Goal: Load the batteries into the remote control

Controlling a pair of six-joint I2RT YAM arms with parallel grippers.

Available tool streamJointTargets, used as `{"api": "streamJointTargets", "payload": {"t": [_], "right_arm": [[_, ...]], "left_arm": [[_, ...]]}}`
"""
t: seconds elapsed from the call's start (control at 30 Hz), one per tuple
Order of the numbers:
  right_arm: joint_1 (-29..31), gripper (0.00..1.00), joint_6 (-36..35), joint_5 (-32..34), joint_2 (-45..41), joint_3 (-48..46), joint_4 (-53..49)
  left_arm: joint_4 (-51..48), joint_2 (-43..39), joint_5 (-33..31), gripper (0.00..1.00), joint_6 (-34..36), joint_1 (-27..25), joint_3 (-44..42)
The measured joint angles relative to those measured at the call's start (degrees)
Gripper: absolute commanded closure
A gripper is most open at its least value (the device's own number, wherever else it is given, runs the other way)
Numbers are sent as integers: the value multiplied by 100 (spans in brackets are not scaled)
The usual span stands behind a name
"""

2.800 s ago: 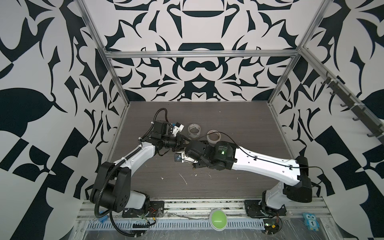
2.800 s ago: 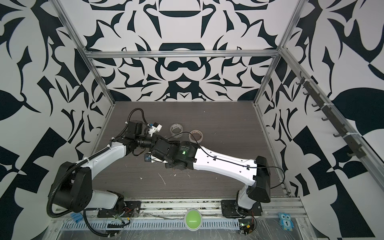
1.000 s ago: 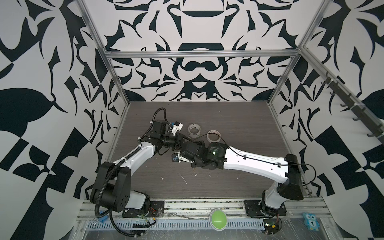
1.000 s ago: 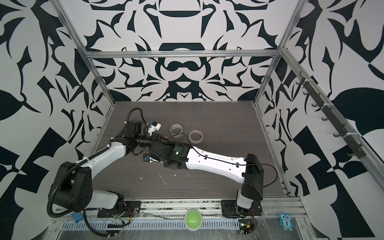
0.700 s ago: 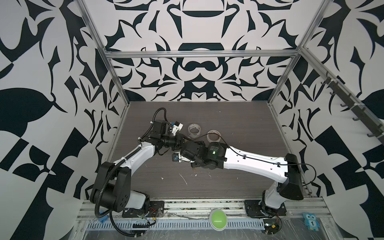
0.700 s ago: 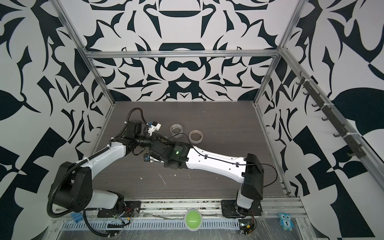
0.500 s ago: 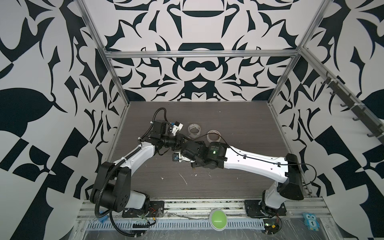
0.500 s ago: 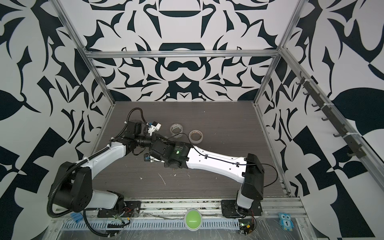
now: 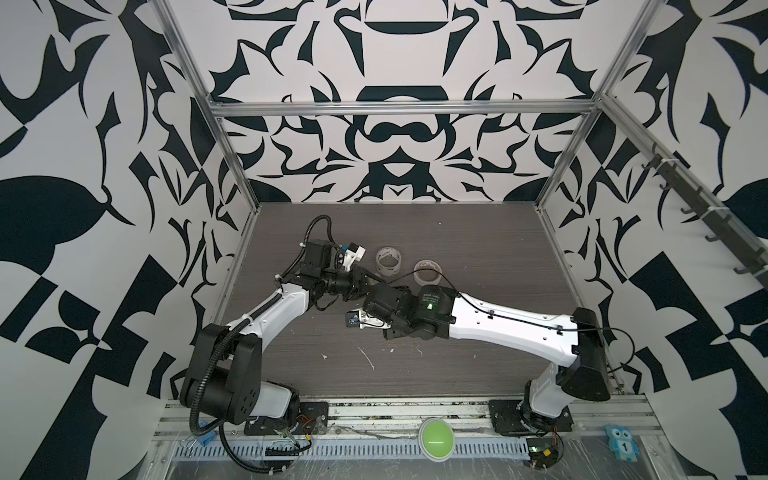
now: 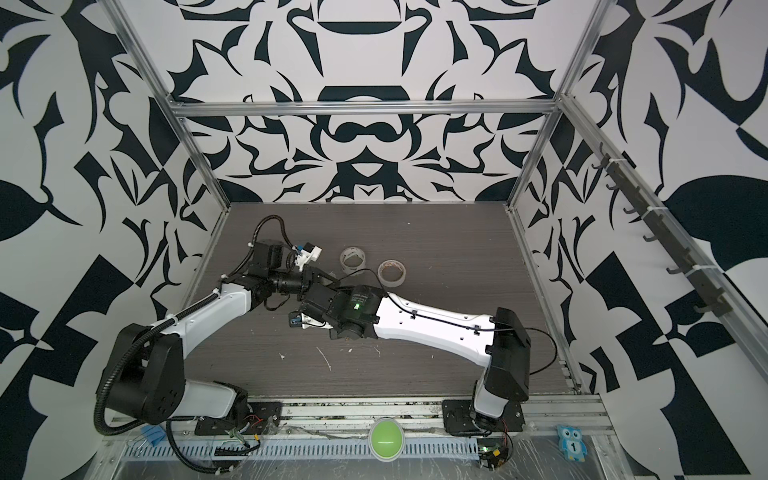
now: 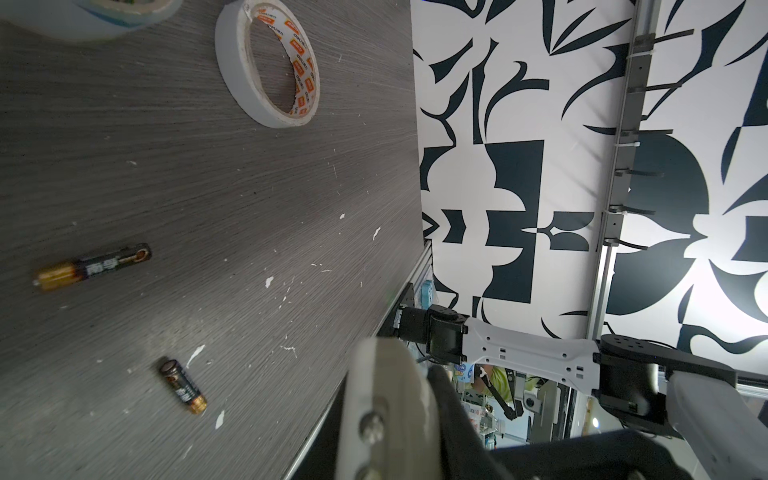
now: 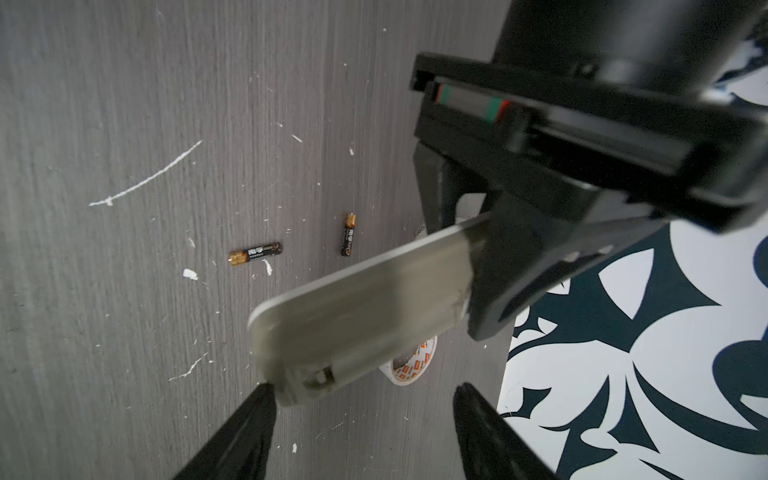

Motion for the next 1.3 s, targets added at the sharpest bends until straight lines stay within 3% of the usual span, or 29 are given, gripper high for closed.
{"api": "streamJointTargets", "payload": {"t": [0.37, 0.57, 0.7, 0.87, 1.3], "right_arm": [[-4, 29, 7, -155, -42, -33, 4], [-422, 29, 291, -1231, -966, -516, 481], [-822, 36, 490, -1969, -1878, -1145, 951], [-1019, 40, 608, -2780, -2153, -1644, 1377], [-1025, 47, 584, -3235, -2124, -2052, 2142]], "left_arm": [[-26, -4, 72, 100, 17, 0, 0], [-109, -24, 105, 100, 116, -11, 0], [-107, -46, 153, 100, 129, -39, 0], [-66, -125, 297, 100, 133, -133, 0], [210, -144, 671, 100, 90, -385, 0]]}}
